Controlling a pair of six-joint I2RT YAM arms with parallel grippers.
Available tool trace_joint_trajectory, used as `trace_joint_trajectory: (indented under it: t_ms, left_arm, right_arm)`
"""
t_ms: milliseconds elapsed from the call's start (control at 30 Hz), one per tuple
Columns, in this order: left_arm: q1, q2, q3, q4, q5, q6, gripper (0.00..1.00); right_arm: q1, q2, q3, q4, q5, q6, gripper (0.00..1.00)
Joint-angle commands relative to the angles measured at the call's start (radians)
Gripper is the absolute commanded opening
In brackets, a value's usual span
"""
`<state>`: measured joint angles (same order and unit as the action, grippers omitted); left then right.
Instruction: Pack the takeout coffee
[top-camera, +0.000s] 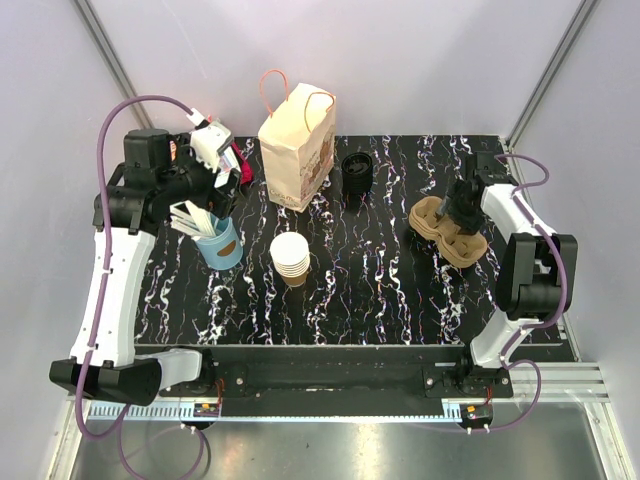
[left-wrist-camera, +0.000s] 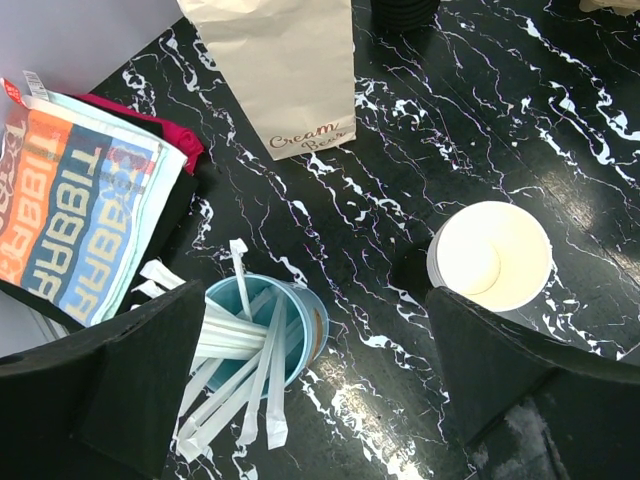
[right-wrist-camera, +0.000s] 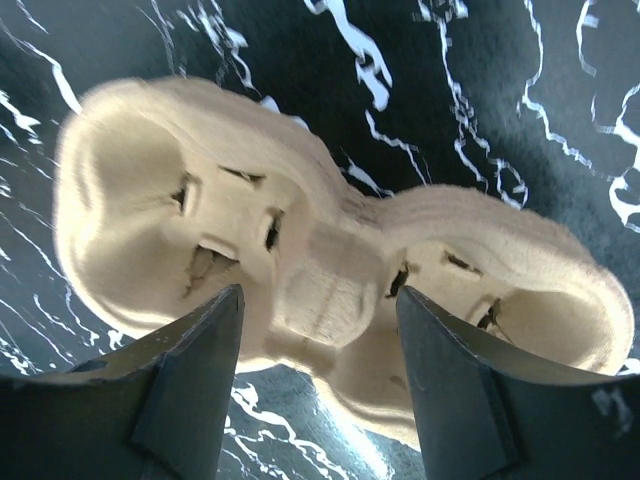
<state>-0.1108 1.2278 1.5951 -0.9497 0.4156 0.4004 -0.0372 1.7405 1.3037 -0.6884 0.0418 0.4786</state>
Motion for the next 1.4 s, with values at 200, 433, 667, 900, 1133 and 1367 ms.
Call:
trace_joint_trajectory:
  t_ms: [200,433,667,900,1133,1367]
  left_arm:
    - [-0.006,-0.019,-0.02,0.045,0.005,0.011,0.99]
    - [-0.006,-0.025,-0.03,0.045,-0.003,0.018,0.99]
    - [-0.012,-0.036,-0.052,0.043,-0.006,0.028,0.99]
    - [-0.015,-0.048,-0.061,0.043,-0.011,0.029,0.99]
    - [-0.018,-0.057,-0.07,0.043,-0.018,0.032,0.99]
    - [-0.02,-0.07,-0.086,0.042,-0.023,0.032,0.99]
  right_arm:
    - [-0.001,0.047,0.08,0.044,0.009,-0.046,0.65]
    - [0.0,0.056,0.077,0.044,-0.006,-0.051,0.63]
    - [0.006,0.044,0.077,0.062,0.02,-0.072,0.59]
    - [0.007,0.054,0.1,0.107,0.056,-0.144,0.56]
    - [0.007,0.117,0.172,0.151,0.096,-0.248,0.56]
    - [0.007,0.182,0.25,0.188,0.09,-0.311,0.57]
